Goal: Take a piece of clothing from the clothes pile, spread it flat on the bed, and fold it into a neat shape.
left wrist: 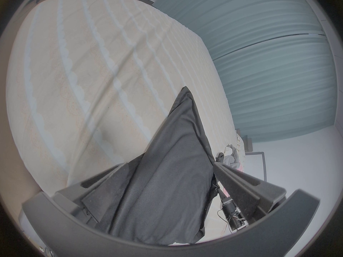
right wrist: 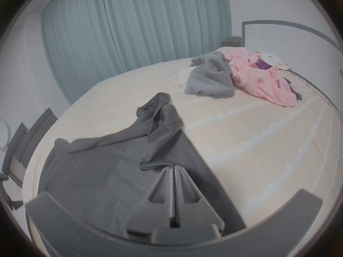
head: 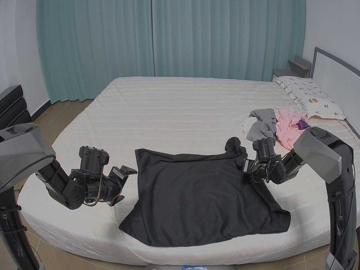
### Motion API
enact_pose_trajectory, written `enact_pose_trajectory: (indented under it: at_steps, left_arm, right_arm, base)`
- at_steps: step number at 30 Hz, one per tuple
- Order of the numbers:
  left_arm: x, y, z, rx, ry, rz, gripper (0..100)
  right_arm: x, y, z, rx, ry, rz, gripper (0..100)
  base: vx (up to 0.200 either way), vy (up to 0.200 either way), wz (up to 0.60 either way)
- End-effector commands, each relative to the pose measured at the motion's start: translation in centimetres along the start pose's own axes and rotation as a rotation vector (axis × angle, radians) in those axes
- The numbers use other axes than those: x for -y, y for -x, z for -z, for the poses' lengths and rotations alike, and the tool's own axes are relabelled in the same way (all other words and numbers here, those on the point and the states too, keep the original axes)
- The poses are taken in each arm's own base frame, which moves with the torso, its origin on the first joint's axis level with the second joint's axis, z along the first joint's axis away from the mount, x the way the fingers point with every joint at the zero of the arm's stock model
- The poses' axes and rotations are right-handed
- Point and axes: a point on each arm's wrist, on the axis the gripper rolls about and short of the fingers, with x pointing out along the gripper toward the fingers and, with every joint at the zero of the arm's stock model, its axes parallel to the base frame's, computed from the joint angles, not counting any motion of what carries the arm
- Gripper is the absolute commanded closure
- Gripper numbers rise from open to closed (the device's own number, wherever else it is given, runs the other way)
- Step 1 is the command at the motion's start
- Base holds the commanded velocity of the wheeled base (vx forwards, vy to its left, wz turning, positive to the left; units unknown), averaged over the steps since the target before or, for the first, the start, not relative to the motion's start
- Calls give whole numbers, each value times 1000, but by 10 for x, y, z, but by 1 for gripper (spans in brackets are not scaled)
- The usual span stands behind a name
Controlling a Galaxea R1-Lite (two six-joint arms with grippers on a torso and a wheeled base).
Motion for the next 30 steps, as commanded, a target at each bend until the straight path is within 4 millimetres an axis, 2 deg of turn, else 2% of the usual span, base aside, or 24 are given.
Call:
enact_pose_trajectory:
  at_steps: [1,3,4,5,10,19,22,23,27,30]
  left_arm:
    - [0,0,0,-1,1,-2,0]
    - [0,0,0,0,1,0,0]
    - [0,0,0,0,1,0,0]
    - [0,0,0,-1,1,-2,0]
    - [0,0,1,-1,0,0,0]
    - [-1,-1,0,1,1,-2,0]
    - [-1,-1,0,1,1,-2,0]
    - [-1,-1,0,1,1,-2,0]
    - [-1,-1,0,1,2,-2,0]
    - [0,0,0,3,-1,-1,0]
  right_arm:
    - [26,6,-26,53,-55,36,100]
    - [39,5,-34,68,-79,58,100]
    - [39,5,-34,68,-79,58,100]
    - [55,3,-40,76,-101,78,100]
    - [82,-9,-40,76,-139,127,100]
    - [106,-28,-42,129,-174,155,100]
    - [112,-30,-36,109,-175,168,100]
    - [112,-30,-36,109,-175,168,0]
    - [109,-29,-38,125,-209,146,0]
    - [102,-14,-42,112,-249,91,0]
  base:
    - [0,0,0]
    - [0,0,0]
    - [0,0,0]
    - [0,0,0]
    - [0,0,0]
    - [0,0,0]
    - [0,0,0]
    - [0,0,0]
    - [0,0,0]
    - [0,0,0]
